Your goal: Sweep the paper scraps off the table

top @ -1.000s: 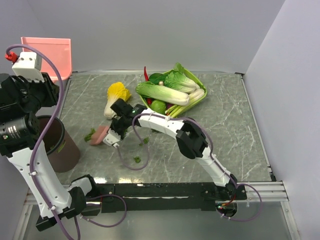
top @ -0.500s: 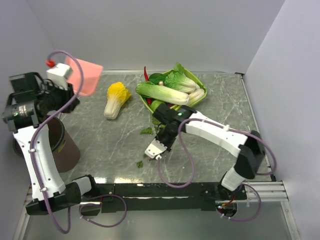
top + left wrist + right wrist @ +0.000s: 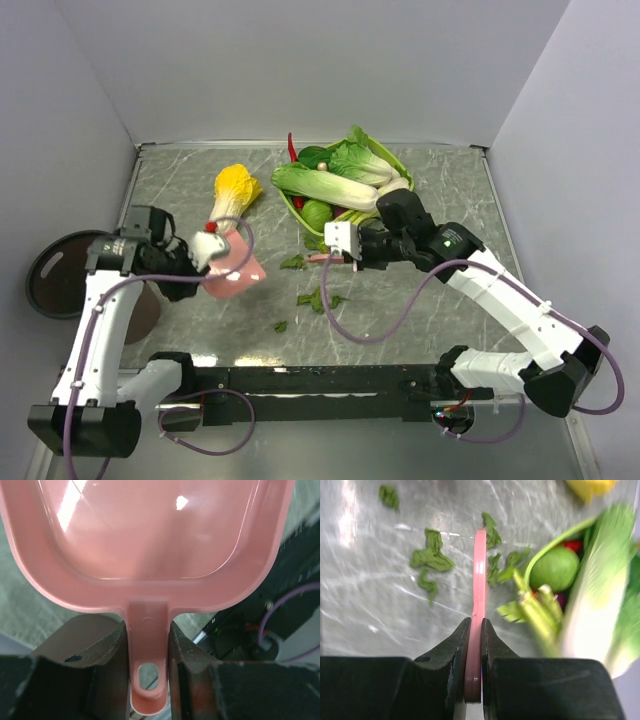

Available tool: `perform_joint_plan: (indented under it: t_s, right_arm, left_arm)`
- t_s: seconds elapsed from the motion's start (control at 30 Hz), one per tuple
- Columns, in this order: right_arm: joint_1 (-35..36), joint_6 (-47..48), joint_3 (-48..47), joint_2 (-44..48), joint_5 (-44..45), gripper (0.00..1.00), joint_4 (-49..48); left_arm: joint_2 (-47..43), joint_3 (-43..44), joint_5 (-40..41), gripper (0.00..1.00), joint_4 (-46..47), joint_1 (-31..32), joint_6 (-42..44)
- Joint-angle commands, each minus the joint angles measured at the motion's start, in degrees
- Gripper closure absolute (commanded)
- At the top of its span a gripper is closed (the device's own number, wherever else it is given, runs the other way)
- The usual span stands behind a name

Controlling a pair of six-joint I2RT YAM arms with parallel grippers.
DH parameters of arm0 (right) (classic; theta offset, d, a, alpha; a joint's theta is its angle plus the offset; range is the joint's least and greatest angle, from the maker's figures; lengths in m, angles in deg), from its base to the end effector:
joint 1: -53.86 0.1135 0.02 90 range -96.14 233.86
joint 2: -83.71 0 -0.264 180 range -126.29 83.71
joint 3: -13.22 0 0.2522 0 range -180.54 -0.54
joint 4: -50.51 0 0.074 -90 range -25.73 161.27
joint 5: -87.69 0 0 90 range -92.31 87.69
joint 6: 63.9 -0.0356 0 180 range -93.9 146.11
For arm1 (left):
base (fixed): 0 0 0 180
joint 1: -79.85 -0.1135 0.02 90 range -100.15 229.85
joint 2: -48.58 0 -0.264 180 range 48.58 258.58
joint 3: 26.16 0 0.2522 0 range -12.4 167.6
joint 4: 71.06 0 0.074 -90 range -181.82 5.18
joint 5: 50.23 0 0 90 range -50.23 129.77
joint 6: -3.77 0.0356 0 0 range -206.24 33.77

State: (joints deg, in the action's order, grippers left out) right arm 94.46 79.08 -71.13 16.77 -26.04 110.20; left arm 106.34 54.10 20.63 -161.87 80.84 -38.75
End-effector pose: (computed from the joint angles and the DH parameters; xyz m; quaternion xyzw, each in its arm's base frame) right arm 0.1699 0.1645 0.3602 -0.7093 0.5522 0.1443 0.4138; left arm 0.1517 -0.0143 0.3333 0.4261 0.8703 -0.0768 0.2349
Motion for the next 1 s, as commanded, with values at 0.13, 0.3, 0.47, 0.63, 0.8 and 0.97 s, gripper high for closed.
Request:
perform_joint_plan:
  t_s: [0.13,0.3,0.47,0.63,0.8,0.97]
  right_arm:
    - [-0.2,-34.8,-8.3,-10.6,9.3,1.0,-5.6]
    - [0.4,-39.2,-6.6,-11.5,15.6,1.0,-5.5]
    - [0.3,-42.4,-1.0,-9.3,21.9,1.0,-0.9]
    - [0.4,-44.4,1.7,-10.9,15.7,1.0,1.4]
    - [0.7,-47.6,-1.5,-16.4,6.7,1.0,-0.3]
    - [2.5,-50.0,-10.3,-24.5,-3.9,1.0,-1.1]
  left_arm:
    - [-0.8,-12.6,9.1,0.99,0.0,13.1,7.3]
    - [0.7,-18.9,14.8,0.99,3.1,19.0,7.5]
    - [2.1,-20.4,16.1,0.99,5.7,24.0,5.8]
    - [7.4,-22.2,16.8,0.99,11.2,30.7,-1.1]
    - [13.7,-23.0,19.0,0.99,17.4,38.0,-9.7]
    - [18.3,-19.5,18.2,0.99,21.7,40.1,-17.9]
